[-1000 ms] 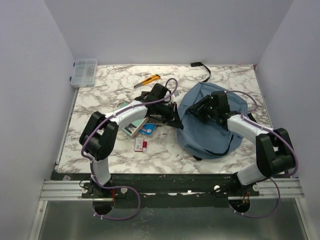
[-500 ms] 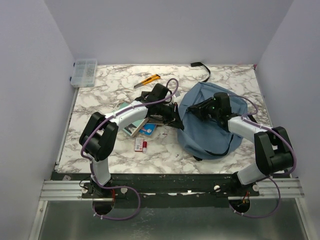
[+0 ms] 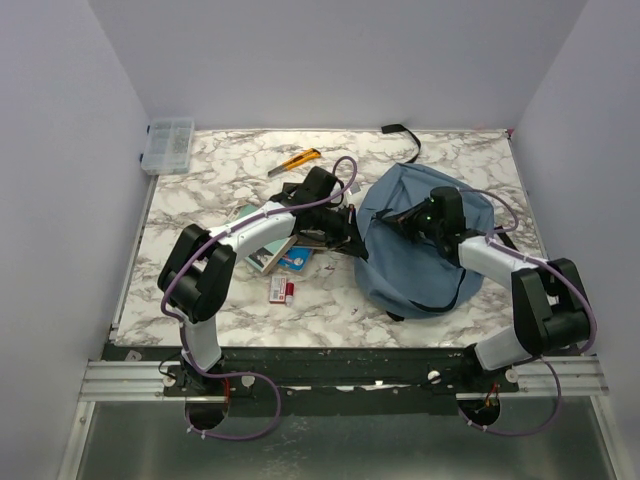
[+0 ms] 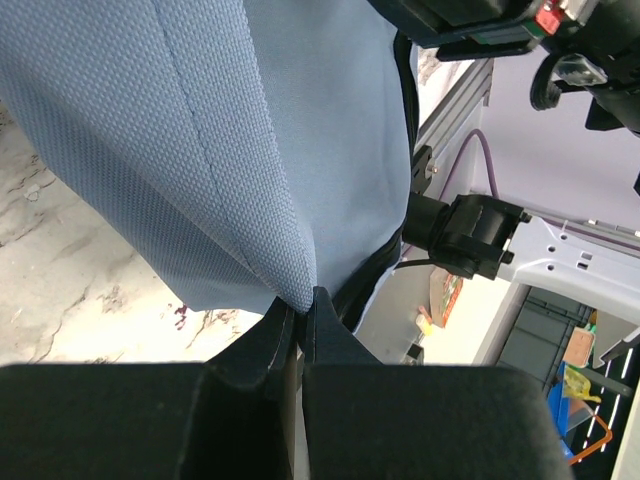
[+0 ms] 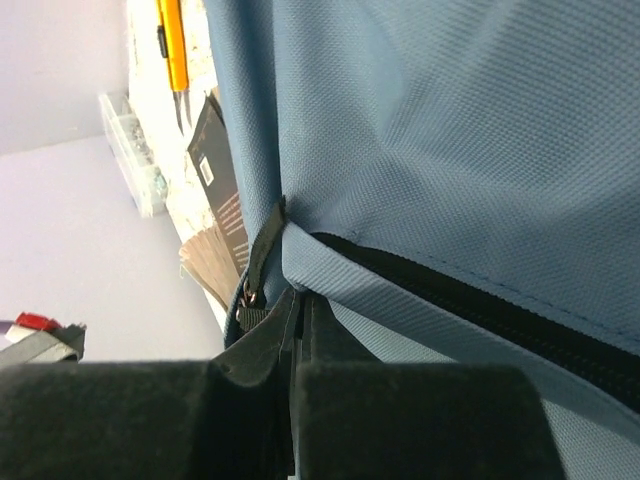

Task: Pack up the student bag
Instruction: Unzip the student bag at the center of the board.

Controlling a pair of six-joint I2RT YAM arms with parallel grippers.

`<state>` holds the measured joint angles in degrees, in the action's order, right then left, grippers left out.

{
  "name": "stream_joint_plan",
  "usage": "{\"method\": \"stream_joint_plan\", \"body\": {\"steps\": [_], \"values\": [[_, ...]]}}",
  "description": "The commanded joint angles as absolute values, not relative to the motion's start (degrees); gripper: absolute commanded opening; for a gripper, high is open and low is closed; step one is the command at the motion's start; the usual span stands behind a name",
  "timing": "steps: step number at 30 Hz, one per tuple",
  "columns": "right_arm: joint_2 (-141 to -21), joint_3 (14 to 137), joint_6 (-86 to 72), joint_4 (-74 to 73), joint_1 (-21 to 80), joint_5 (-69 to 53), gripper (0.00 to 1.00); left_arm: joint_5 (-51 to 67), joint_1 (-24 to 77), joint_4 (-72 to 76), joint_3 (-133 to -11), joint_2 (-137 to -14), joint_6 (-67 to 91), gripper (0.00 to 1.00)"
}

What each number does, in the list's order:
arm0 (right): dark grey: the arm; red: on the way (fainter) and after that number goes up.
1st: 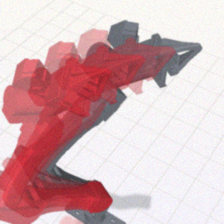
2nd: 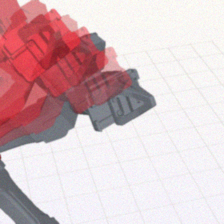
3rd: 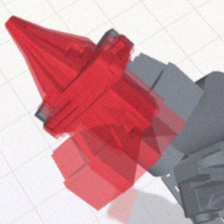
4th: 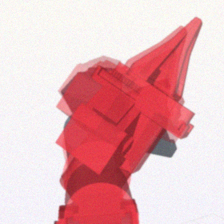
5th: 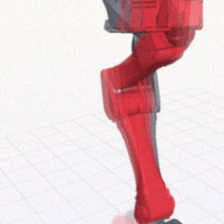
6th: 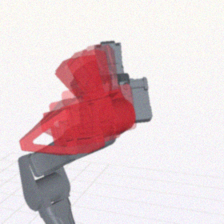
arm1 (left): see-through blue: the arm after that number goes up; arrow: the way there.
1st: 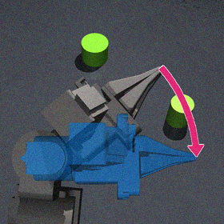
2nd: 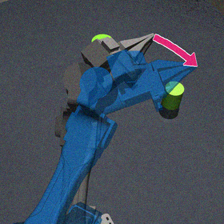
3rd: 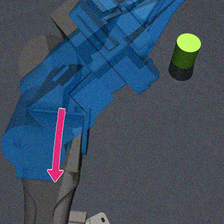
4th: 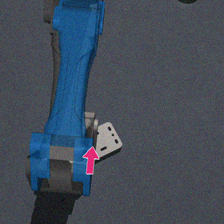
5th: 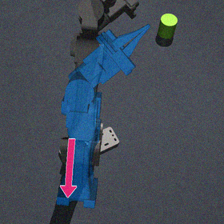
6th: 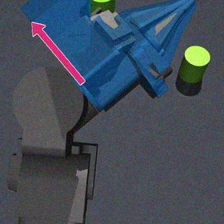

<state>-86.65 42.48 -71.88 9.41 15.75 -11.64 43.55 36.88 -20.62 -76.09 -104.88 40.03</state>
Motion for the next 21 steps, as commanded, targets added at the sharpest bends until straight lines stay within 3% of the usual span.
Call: {"method": "stream_joint_plan", "body": {"steps": [1, 10, 16, 19, 21], "values": [[-82.5, 43.0, -64.4, 9.0, 15.6, -12.8, 0.0, 45.1, 37.5, -19.2, -75.8, -102.3, 39.6, 0.0], [-84.2, 50.2, -47.2, 0.2, 15.6, -16.5, 0.06, 44.6, 37.5, -19.2, -75.8, -102.6, 39.5, 0.0], [-83.8, 49.8, -49.6, 2.6, 15.6, -20.3, 0.17, 44.7, 37.5, -19.2, -75.8, -102.7, 39.4, 0.0], [-84.9, 47.9, -53.7, 8.5, 15.6, -23.7, 0.15, 45.0, 37.5, -19.2, -75.9, -102.7, 39.5, 0.0], [-85.3, 46.7, -56.4, 11.6, 15.6, -24.5, 0.06, 45.0, 37.8, -19.3, -75.8, -102.6, 39.5, 0.0]]}}
